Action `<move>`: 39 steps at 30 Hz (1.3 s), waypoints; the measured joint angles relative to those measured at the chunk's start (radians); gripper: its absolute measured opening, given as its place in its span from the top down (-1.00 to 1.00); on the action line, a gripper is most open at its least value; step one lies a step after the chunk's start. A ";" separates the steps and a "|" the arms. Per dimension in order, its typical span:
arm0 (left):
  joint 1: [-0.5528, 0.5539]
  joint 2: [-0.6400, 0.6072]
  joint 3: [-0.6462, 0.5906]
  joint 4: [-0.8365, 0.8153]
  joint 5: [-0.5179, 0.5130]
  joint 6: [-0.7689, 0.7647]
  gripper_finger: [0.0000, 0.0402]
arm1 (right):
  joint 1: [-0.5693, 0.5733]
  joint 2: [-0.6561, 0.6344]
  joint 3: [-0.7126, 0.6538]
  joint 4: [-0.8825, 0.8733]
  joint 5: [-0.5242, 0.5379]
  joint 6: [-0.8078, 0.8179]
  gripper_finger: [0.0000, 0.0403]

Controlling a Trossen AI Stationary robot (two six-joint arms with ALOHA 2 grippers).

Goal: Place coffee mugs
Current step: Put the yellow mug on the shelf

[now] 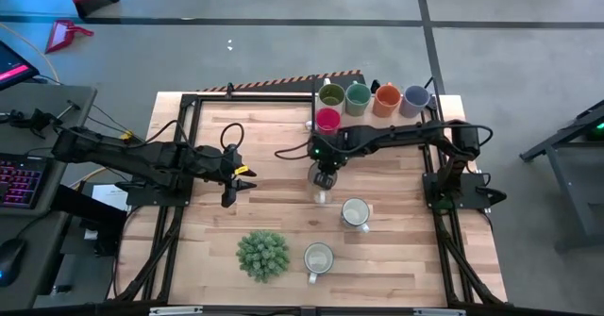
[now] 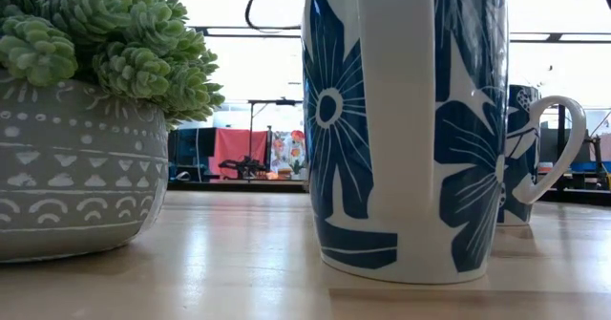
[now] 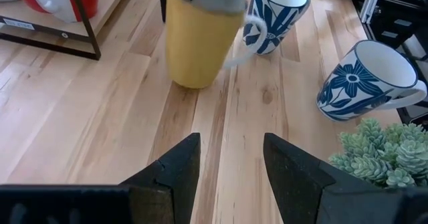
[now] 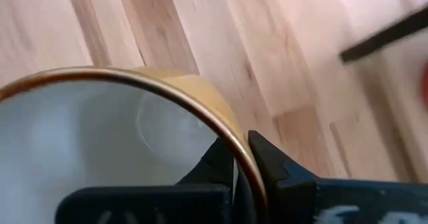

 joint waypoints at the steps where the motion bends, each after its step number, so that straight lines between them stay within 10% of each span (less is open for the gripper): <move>1: 0.000 0.000 0.000 0.000 0.000 -0.005 0.24 | 0.000 -0.002 0.024 -0.014 -0.001 0.001 0.99; 16: 0.000 0.000 0.000 -0.002 0.000 -0.008 0.24 | -0.002 -0.016 0.474 -0.713 0.156 0.105 1.00; 30: 0.000 0.000 0.000 -0.002 0.000 -0.008 0.24 | -0.171 -0.226 0.024 -0.443 0.097 0.162 1.00; 39: 0.000 0.000 0.000 -0.001 0.000 -0.008 0.24 | -0.356 -0.246 -0.012 -0.387 0.075 0.066 1.00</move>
